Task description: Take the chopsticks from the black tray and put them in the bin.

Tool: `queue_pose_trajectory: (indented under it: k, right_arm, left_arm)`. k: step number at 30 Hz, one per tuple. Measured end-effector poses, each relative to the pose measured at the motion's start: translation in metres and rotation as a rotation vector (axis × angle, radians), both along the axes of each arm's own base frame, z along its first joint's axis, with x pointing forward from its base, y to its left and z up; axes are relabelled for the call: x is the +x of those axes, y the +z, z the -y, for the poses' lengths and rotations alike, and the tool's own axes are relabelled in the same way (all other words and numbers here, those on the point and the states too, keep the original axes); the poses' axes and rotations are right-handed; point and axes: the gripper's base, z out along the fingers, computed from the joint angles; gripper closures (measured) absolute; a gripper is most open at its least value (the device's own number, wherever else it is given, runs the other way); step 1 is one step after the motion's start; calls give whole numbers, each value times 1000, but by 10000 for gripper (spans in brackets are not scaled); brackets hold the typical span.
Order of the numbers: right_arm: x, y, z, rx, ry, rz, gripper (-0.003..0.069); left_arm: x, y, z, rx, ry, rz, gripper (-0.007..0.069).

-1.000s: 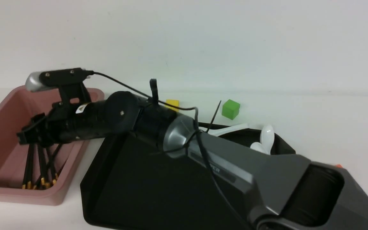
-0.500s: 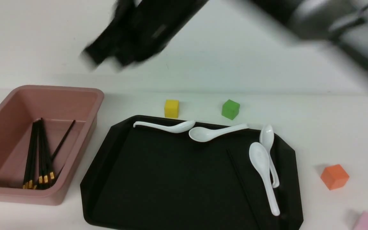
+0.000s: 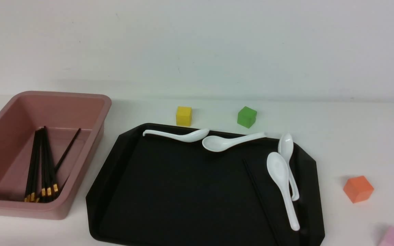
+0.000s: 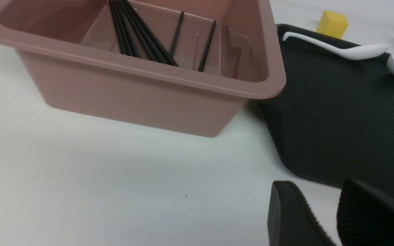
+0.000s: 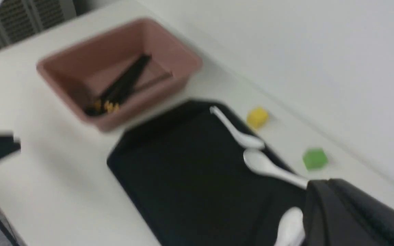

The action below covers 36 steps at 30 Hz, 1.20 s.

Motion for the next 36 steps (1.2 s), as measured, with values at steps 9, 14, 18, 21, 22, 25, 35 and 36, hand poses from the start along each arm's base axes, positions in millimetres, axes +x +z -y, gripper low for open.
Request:
queue_pose_trajectory:
  k: [9,14,18,21,22,25,35,36]
  right_arm:
    - [-48,-143,47,320,-2,105,660]
    - [-53,-179,52,400,21,239,657]
    - [-55,-187,54,419,29,268,656]
    - [-56,-189,55,420,28,266,653]
    - [-56,-189,55,418,27,265,652]
    - [-56,-189,55,418,27,265,650]
    - [-56,-189,55,415,27,266,641]
    - [-56,-189,55,417,27,268,639]
  left_arm:
    - [0,0,0,0,0,-1,386]
    - [0,0,0,0,0,-1,386]
    - [0,0,0,0,0,-1,386]
    - [0,0,0,0,0,-1,386]
    - [0,0,0,0,0,-1,386]
    - [0,0,0,0,0,-1,386]
    - [0,0,0,0,0,-1,386]
    - [0,0,0,0,0,-1,386]
